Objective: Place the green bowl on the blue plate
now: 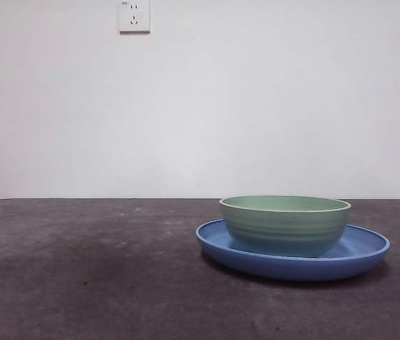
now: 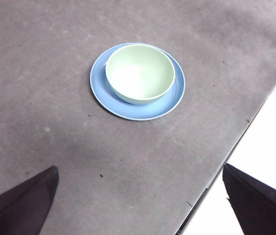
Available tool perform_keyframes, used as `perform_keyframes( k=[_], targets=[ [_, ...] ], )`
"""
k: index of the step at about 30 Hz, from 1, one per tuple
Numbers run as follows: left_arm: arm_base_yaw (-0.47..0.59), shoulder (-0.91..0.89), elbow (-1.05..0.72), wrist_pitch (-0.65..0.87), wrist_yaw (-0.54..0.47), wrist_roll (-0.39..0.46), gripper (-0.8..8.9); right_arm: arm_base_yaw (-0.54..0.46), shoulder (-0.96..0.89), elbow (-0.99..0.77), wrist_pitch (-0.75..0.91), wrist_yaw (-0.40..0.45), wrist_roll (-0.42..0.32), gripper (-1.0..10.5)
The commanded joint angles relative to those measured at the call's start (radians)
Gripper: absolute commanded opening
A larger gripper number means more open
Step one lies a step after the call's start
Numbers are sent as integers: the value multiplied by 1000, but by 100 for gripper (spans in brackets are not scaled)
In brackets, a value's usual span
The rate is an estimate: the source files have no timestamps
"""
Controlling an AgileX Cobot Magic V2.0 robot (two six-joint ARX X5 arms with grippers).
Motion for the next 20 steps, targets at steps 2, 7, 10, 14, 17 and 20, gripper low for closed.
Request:
perform_keyframes(
  k=[2,7,10,14,17,20],
  targets=[
    [-4,-16,9,8,3,12,657,-11,86,-49,33,3,-24,621],
    [-4,-41,9,7,3,12,657,-62,231,-100,134,-3,-49,592],
    [-4,-53,10,-2,3,12,657,-109,330,-100,180,-7,-77,532],
    [-4,-66,10,-12,3,11,657,-150,452,-100,290,-101,-94,501],
    [-4,-72,10,-12,3,11,657,-163,537,-100,366,-135,-97,481],
    [-4,-72,10,-13,3,8,657,-172,614,-100,429,-137,-94,471]
  ],
)
